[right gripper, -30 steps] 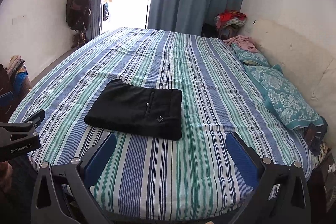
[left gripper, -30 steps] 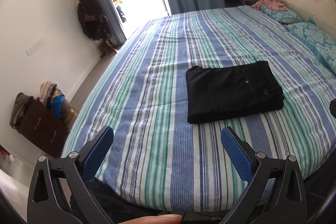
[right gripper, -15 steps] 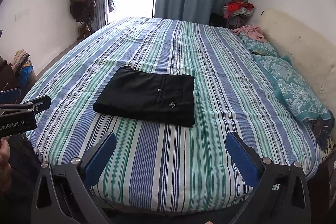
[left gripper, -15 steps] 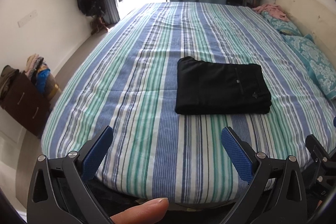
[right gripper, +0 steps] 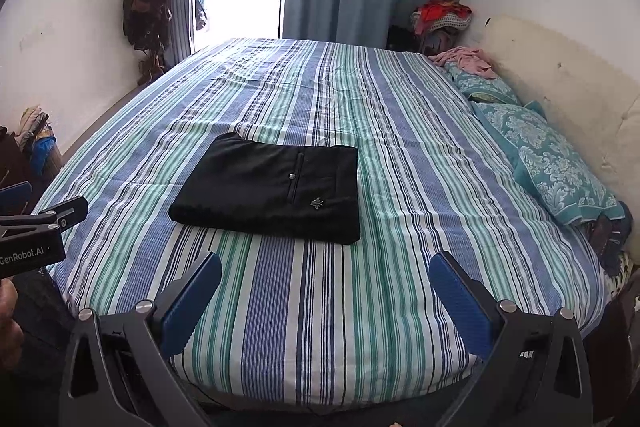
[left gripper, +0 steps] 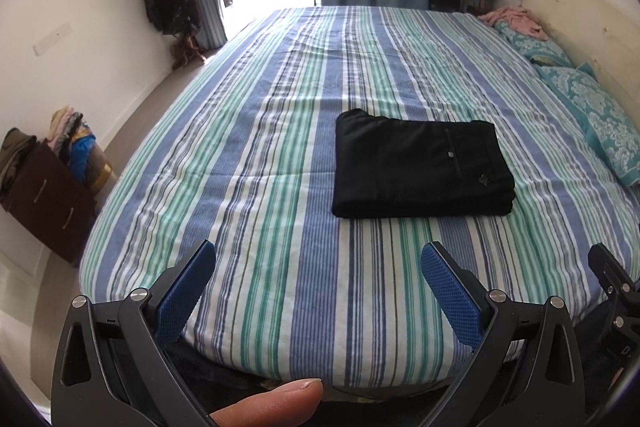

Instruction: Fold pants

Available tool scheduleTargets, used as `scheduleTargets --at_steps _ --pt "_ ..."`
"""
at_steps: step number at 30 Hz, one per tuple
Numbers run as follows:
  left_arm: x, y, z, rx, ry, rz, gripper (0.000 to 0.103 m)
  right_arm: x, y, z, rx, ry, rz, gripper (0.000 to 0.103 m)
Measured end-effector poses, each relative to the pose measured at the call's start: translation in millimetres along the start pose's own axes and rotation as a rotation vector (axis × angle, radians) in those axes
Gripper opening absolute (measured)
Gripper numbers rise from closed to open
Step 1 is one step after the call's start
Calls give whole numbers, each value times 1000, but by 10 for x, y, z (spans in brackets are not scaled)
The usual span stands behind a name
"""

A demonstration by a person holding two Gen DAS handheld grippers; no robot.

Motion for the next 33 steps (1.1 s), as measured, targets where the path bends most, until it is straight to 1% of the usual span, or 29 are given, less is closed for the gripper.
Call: scheduleTargets --at_steps 6,12,16,22,26,33 --pt "11 -31 -15 13 4 -2 103 -22 19 6 -4 -8 6 103" --pt "5 -78 -42 25 11 27 103 -107 -14 11 5 -34 -1 103" --pt "-2 -89 -66 28 6 35 103 -87 -42 -1 15 -27 -1 103" --pt "6 -138 -88 38 8 28 103 -89 -13 9 7 -34 -4 103" --pt "4 -142 -105 24 15 6 102 -108 11 16 -5 -38 -10 103" --pt "7 -157 -107 40 16 16 102 -110 2 21 -2 -40 -9 103"
Point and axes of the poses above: each gripper's, at about its wrist camera, not at the fingertips, and x roughly the way its jaws point, y to its left, z to its top, the point moved 1 cm from there along x, roughly the way its jaws point, and after that the axes turned 15 degrees about z, right-handed, at the moved point
